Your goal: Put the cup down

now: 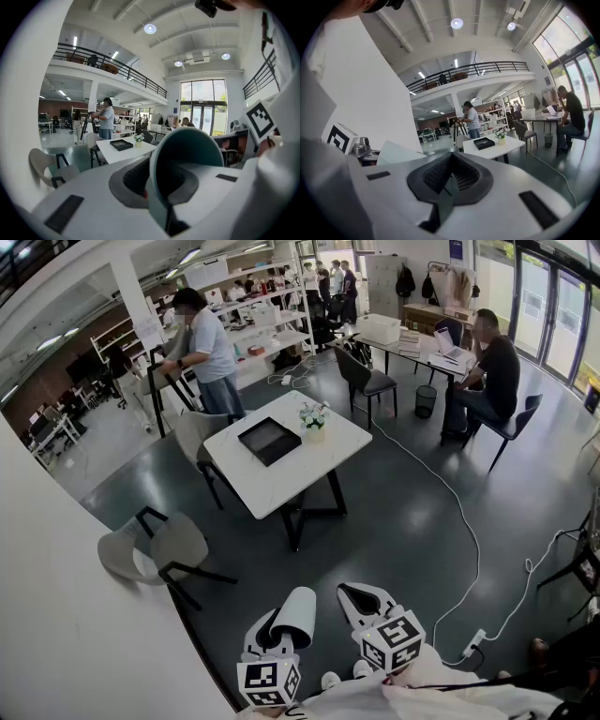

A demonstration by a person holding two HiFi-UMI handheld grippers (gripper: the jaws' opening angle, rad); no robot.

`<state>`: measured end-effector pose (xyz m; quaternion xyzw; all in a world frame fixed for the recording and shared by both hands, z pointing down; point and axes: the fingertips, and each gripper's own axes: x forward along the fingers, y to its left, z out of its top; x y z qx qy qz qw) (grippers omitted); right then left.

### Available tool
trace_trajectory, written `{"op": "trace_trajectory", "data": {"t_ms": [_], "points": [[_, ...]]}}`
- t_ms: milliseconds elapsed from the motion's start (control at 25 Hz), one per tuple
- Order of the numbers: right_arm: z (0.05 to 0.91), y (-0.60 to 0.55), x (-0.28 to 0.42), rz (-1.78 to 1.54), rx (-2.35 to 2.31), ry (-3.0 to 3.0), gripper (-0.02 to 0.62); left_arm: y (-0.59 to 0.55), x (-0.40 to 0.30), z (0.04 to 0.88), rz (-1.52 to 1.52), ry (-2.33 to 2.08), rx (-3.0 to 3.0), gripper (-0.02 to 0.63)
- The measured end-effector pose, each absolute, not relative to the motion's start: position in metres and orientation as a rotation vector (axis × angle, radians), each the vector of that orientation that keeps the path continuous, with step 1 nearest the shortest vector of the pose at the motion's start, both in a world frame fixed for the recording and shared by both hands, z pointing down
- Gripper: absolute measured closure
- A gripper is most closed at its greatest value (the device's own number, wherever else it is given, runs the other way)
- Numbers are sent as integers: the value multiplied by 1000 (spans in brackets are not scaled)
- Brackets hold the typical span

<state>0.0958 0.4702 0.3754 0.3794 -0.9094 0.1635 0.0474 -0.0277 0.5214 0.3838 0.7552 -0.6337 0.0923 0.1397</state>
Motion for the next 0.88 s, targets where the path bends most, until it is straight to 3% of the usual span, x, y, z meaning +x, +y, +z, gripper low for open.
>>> {"op": "trace_trajectory", "data": {"t_ms": [880], "points": [[376,441,136,490,1146,-2817,591,497,8,390,251,-1883,2139,568]]}}
